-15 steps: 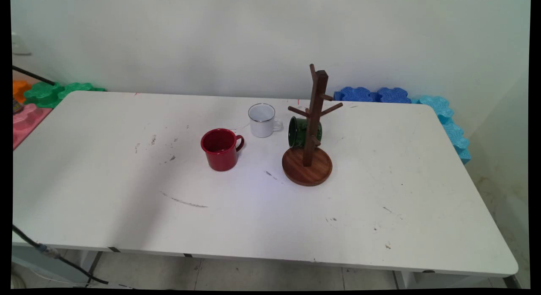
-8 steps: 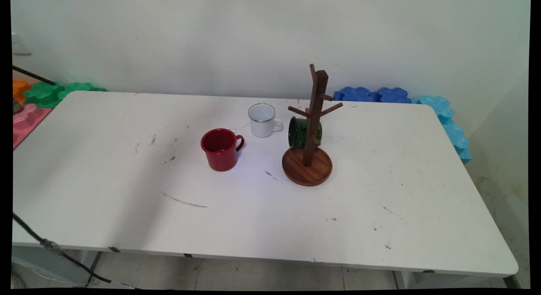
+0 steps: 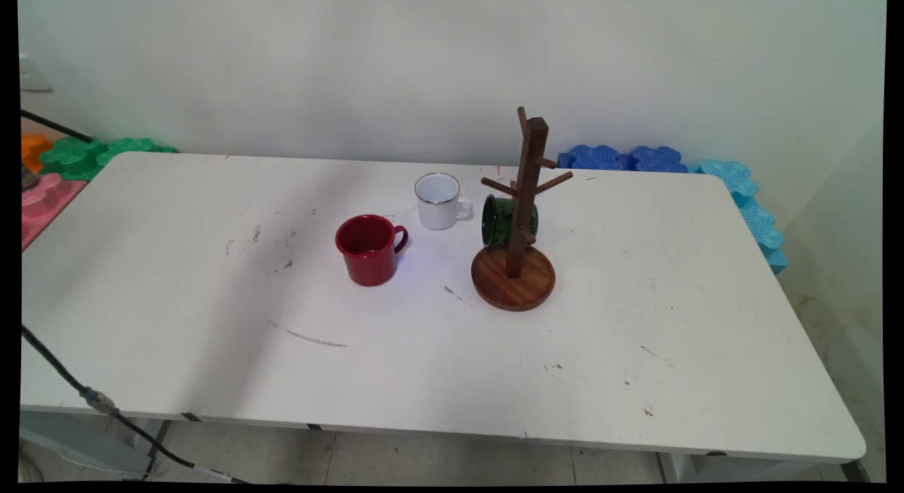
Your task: Pick up the green mug from the rack
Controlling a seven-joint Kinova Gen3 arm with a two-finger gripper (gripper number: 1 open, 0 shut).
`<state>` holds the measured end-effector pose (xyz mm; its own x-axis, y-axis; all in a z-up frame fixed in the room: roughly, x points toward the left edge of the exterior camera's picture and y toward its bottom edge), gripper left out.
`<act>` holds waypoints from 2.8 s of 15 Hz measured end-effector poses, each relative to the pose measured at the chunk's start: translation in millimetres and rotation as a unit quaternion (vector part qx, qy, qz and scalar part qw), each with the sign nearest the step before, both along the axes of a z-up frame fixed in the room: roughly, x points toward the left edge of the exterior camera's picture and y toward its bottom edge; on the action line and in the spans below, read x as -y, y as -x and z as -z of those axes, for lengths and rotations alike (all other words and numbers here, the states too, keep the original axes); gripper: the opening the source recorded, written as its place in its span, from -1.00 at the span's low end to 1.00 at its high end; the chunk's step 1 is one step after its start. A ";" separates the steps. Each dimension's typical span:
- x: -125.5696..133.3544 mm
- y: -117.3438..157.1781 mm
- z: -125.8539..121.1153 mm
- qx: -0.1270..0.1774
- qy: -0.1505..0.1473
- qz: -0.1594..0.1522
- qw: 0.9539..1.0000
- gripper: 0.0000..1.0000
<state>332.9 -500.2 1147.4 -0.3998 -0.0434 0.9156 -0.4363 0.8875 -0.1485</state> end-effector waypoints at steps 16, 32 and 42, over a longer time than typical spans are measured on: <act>27.2 -102.4 75.2 0.019 -0.036 -0.108 0.993 1.00; 7.8 -135.3 173.9 0.061 -0.060 -0.116 0.990 1.00; -2.2 -127.3 230.0 0.095 -0.054 -0.089 0.990 1.00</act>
<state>460.2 -498.0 917.4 -0.5418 -0.2216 0.8108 -0.5603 0.8142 -0.1519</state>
